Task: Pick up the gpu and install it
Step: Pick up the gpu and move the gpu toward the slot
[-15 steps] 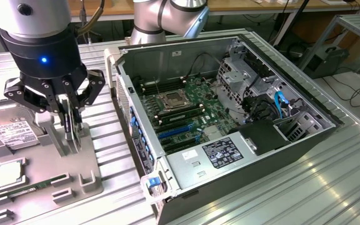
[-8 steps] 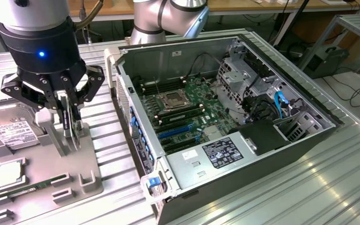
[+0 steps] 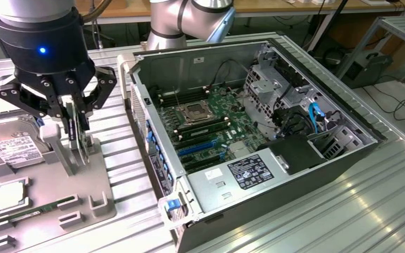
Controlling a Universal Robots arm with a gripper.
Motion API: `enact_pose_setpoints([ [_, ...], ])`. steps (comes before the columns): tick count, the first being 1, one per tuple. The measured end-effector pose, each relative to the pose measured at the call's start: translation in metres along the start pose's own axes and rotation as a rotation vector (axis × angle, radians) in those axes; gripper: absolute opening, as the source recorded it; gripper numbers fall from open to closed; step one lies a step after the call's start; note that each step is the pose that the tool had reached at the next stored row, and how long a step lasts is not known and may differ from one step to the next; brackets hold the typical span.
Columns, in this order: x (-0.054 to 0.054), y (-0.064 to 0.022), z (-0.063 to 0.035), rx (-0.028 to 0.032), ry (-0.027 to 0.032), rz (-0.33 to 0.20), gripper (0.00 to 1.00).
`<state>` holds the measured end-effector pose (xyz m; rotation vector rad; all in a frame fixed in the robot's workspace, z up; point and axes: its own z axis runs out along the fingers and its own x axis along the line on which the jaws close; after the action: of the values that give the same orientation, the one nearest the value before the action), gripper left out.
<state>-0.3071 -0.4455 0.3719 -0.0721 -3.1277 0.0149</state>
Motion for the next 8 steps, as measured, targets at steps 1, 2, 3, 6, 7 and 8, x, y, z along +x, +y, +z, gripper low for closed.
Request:
enact_pose_setpoints([
  [1, 0.0, 0.0, -0.0014, 0.0, 0.0, 0.0, 0.28],
  [2, 0.0, 0.0, -0.0028, -0.0001, 0.0, 0.0, 0.28],
  [3, 0.0001, 0.0, -0.0042, 0.0, 0.0, 0.0, 0.28],
  [6, 0.0001, -0.0001, -0.0083, 0.0, 0.0, 0.0, 0.28],
  [7, 0.0001, -0.0001, -0.01, -0.0001, 0.0, 0.0, 0.28],
  [8, 0.0001, -0.0001, -0.0114, 0.0, 0.0, 0.0, 0.28],
])
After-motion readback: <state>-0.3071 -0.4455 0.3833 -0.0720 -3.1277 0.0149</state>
